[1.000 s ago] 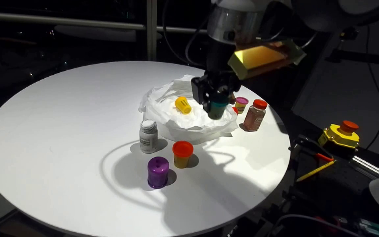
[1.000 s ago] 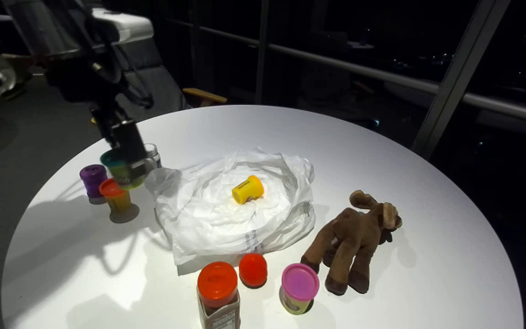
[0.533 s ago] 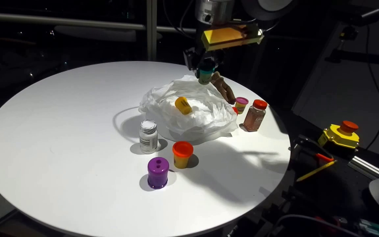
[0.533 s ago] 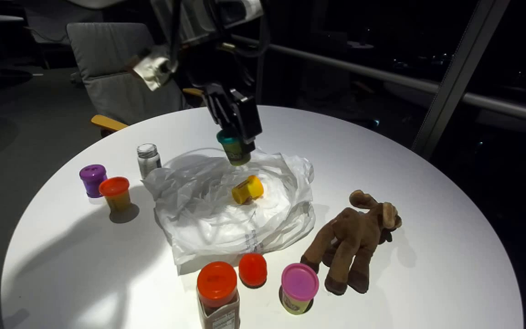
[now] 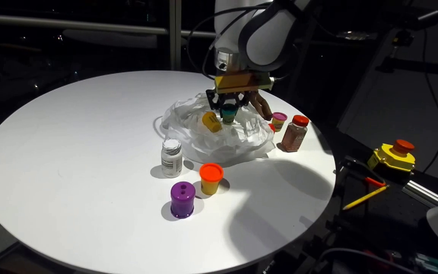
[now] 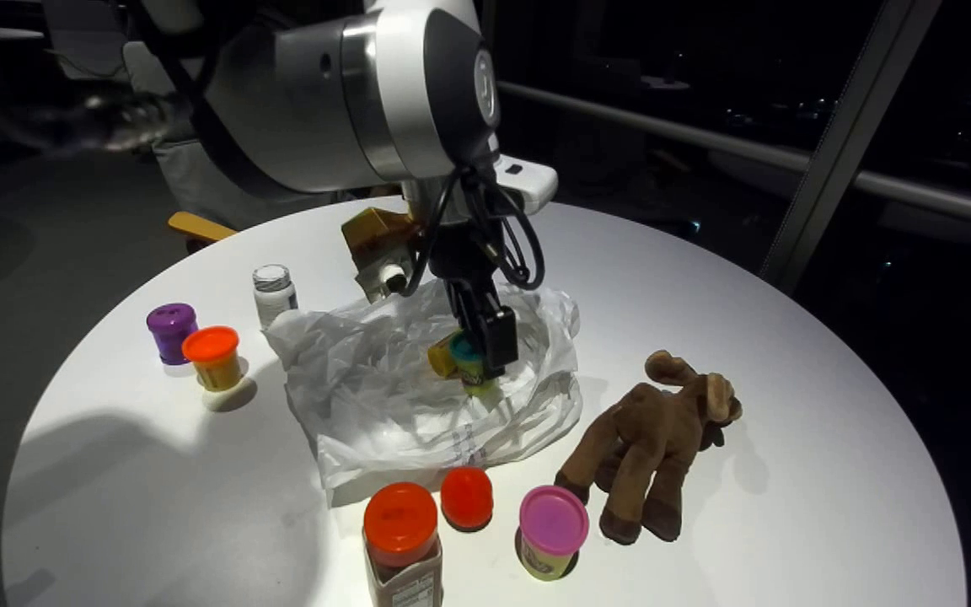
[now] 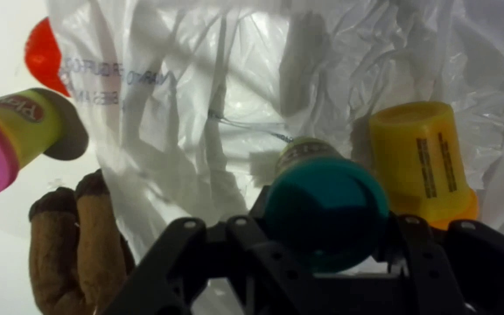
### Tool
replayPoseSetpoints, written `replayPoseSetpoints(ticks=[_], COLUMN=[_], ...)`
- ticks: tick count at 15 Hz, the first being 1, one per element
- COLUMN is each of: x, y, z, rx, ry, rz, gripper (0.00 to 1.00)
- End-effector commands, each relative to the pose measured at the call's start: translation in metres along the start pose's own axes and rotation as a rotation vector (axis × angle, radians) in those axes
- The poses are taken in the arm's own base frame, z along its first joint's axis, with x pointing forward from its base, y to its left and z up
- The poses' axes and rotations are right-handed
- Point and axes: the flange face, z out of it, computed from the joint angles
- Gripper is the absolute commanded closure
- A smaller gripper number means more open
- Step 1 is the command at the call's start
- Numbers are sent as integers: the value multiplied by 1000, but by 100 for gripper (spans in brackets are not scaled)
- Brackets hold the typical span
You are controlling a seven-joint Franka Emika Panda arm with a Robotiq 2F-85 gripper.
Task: Pick up all the objects from the table and put them in the plastic bag.
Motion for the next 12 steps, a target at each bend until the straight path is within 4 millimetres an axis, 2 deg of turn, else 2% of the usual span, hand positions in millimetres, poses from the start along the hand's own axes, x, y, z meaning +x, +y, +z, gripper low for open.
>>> replayPoseSetpoints(ticks=[1,3,5,7,9,12], x=[18,20,18,11,-8,-66], y=[-6,1,5,7,-1,-19], z=[4,-17,-49,-88,-122,-160], rx=[48,85,118,139,154,158], ry=[-3,17,55,105,146,169], rz=[58,87,116,112,37,-169], gripper=[28,15,0,0,0,0])
